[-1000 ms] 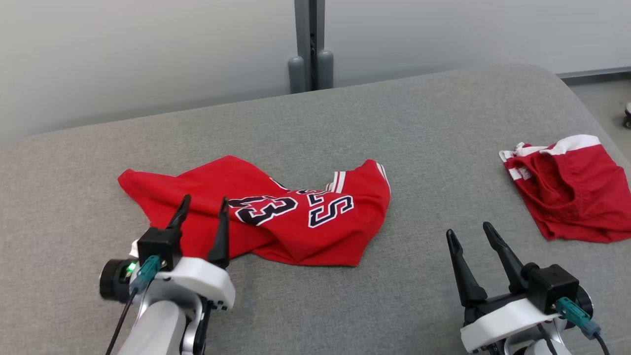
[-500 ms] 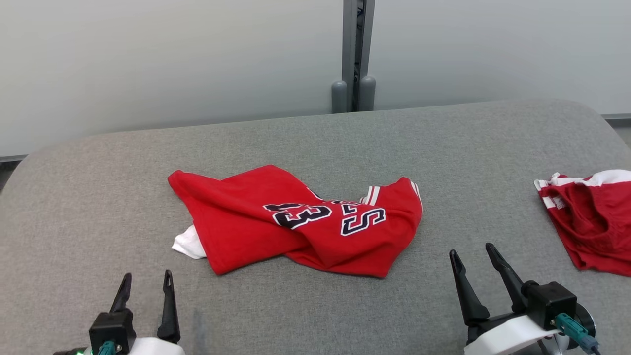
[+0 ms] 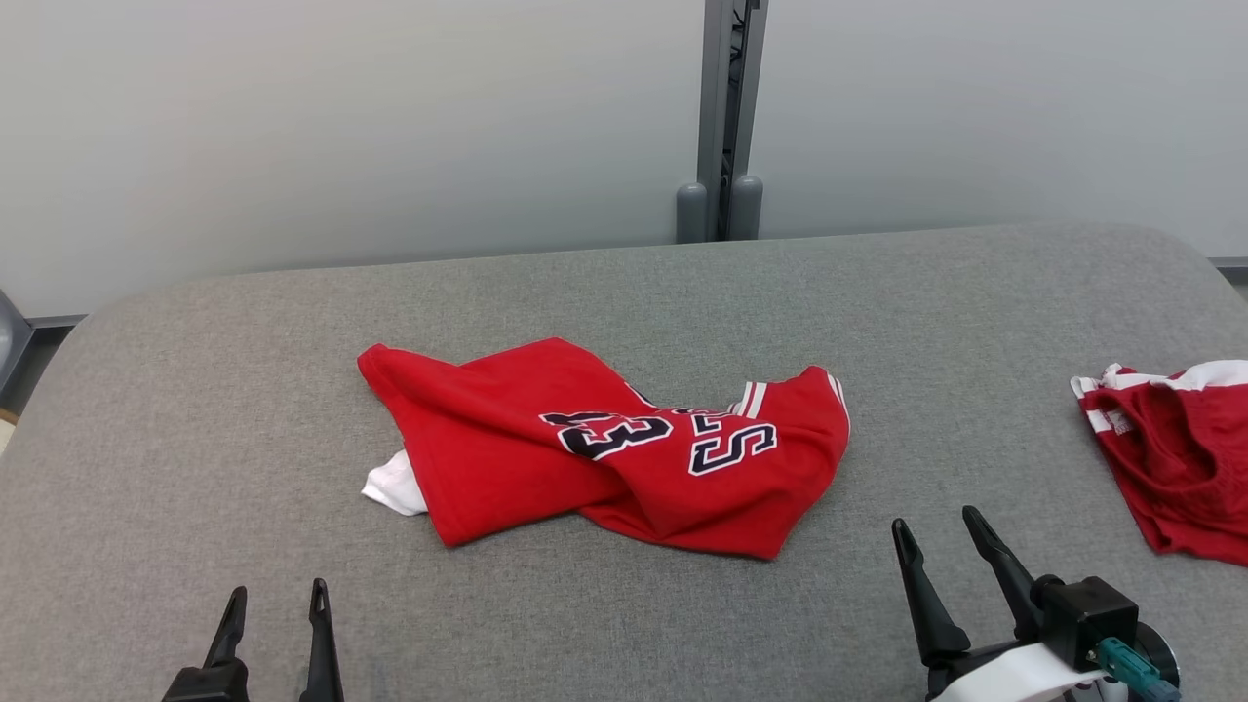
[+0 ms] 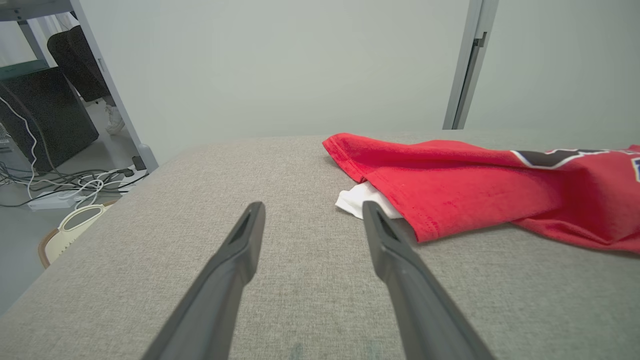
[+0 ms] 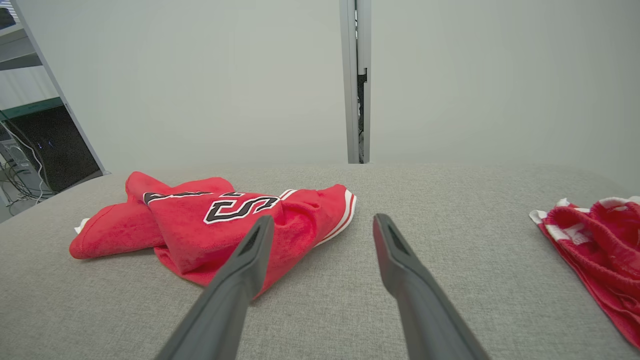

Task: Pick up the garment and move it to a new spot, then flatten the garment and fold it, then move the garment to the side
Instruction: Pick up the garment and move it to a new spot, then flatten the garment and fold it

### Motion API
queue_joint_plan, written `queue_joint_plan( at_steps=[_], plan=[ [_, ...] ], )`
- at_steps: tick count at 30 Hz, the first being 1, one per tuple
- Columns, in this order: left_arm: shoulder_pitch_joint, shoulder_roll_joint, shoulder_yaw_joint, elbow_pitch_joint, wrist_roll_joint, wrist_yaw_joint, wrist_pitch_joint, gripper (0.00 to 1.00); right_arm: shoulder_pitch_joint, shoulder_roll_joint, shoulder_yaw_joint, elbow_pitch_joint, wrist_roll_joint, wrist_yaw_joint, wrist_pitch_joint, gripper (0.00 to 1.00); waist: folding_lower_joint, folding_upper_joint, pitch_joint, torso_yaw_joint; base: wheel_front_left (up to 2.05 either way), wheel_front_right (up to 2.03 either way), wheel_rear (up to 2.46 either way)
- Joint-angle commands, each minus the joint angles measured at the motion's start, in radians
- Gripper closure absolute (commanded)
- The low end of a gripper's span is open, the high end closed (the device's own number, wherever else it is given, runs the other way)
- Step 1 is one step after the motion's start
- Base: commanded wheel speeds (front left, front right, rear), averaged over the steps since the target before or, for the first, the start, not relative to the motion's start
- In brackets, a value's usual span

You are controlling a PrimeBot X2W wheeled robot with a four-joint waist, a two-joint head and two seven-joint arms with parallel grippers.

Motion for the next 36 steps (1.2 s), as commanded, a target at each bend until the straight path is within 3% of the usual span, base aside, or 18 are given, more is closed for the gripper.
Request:
queue_joint_plan(
  at_steps=[1, 9, 17, 36],
  plan=[
    [0.007, -0.002, 0.007, -0.002, 0.009, -0.006, -0.002, 0.00, 0.005, -0.004, -0.001, 0.003, -0.005, 0.000, 0.000, 0.00, 0.0000, -0.0001, 0.001, 0.000, 0.00, 0.00, 0.00],
    [-0.009, -0.013, -0.003, 0.002, 0.020, -0.024, -0.002, 0.00, 0.002, -0.004, 0.010, 0.008, -0.004, 0.000, 0.000, 0.00, 0.0000, -0.0001, 0.015, 0.014, 0.00, 0.00, 0.00],
    [-0.030, -0.017, -0.029, -0.010, 0.022, -0.031, -0.002, 0.00, -0.027, -0.004, 0.035, 0.045, -0.007, 0.000, 0.000, 0.00, 0.0000, -0.0001, 0.069, 0.073, 0.00, 0.00, 0.00],
    [-0.087, -0.018, -0.102, -0.011, -0.031, -0.009, -0.002, 0.00, -0.168, -0.005, 0.103, 0.253, 0.074, 0.000, 0.000, 0.00, 0.0000, -0.0001, 0.180, 0.160, 0.00, 0.00, 0.00]
  ],
)
